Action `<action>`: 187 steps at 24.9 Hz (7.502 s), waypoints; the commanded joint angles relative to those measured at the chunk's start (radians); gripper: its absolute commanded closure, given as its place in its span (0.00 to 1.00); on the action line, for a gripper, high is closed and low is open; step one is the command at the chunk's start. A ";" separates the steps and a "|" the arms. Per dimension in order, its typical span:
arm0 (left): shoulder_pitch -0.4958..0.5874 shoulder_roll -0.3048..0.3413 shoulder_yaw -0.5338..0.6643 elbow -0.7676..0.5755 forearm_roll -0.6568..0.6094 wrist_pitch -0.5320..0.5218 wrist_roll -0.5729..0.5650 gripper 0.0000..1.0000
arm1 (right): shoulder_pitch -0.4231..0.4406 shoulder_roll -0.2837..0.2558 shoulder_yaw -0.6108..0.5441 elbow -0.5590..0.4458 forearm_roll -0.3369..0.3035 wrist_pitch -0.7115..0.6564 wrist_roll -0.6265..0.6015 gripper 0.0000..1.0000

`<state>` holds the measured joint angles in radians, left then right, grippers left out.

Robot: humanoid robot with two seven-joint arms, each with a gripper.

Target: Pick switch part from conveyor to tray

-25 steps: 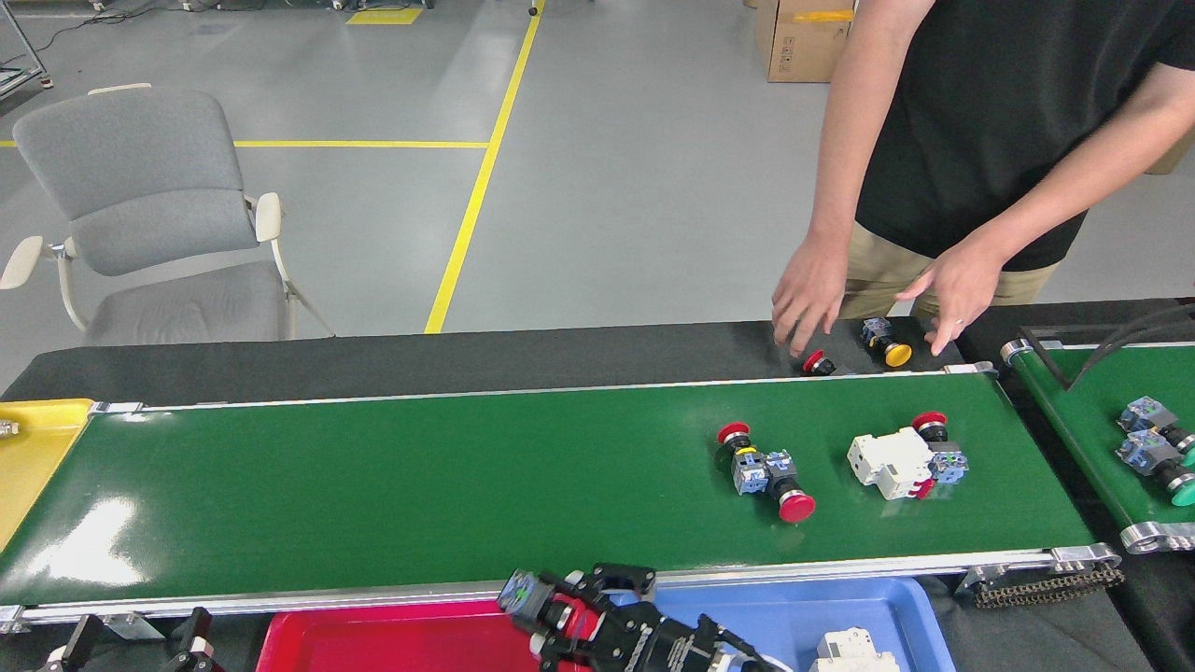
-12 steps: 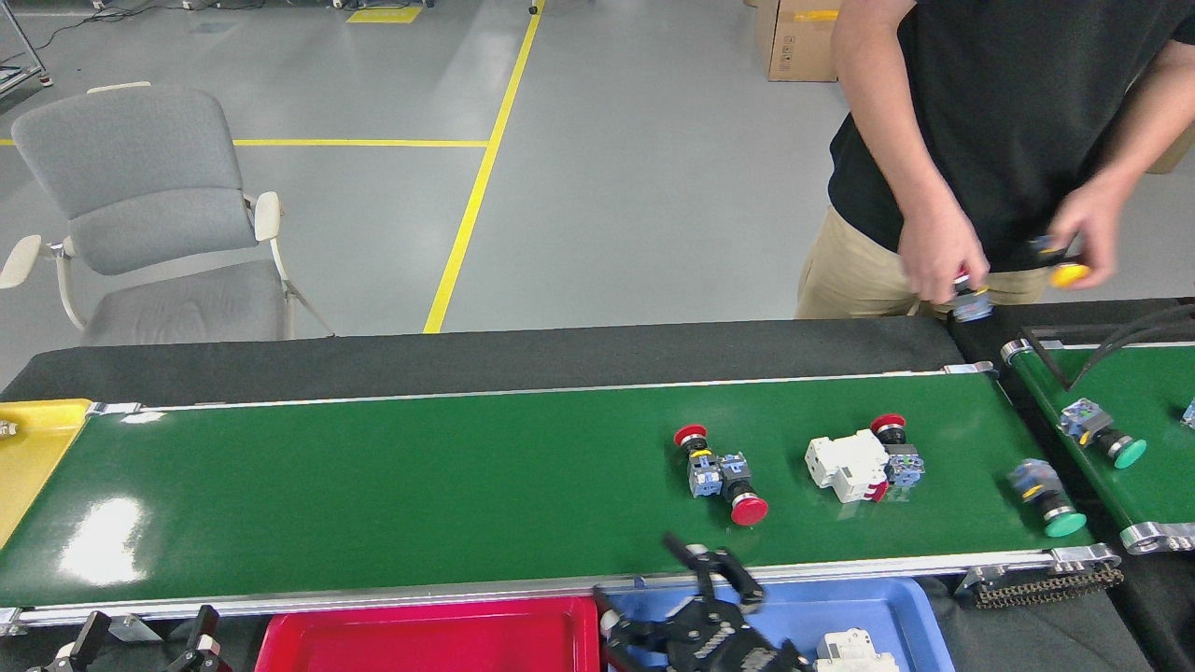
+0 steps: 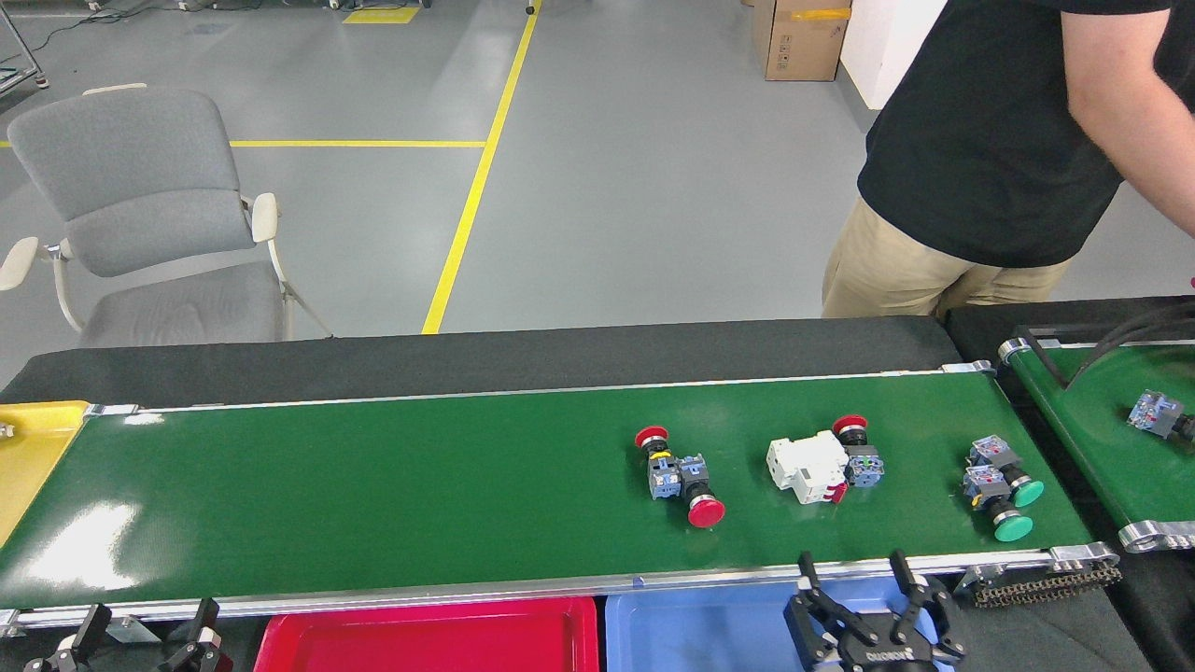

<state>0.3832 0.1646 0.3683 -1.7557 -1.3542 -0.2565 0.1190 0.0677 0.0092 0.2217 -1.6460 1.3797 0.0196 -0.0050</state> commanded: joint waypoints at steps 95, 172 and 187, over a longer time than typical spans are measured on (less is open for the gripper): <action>-0.566 -0.295 -0.437 0.429 -0.367 0.238 -0.193 0.22 | -0.385 0.130 0.223 0.494 0.058 0.165 0.076 0.94; -0.208 -0.174 -0.032 0.079 -0.221 -0.099 -0.139 0.00 | -0.470 0.086 0.119 0.483 0.045 0.168 0.198 0.00; -0.523 -0.005 -0.084 0.490 -0.226 -0.099 -0.139 0.00 | -0.533 0.126 0.243 0.532 0.039 0.186 0.178 0.98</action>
<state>-0.1203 0.1453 0.2834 -1.2700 -1.5810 -0.3557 -0.0271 -0.4539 0.1293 0.4571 -1.0806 1.4189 0.2173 0.1911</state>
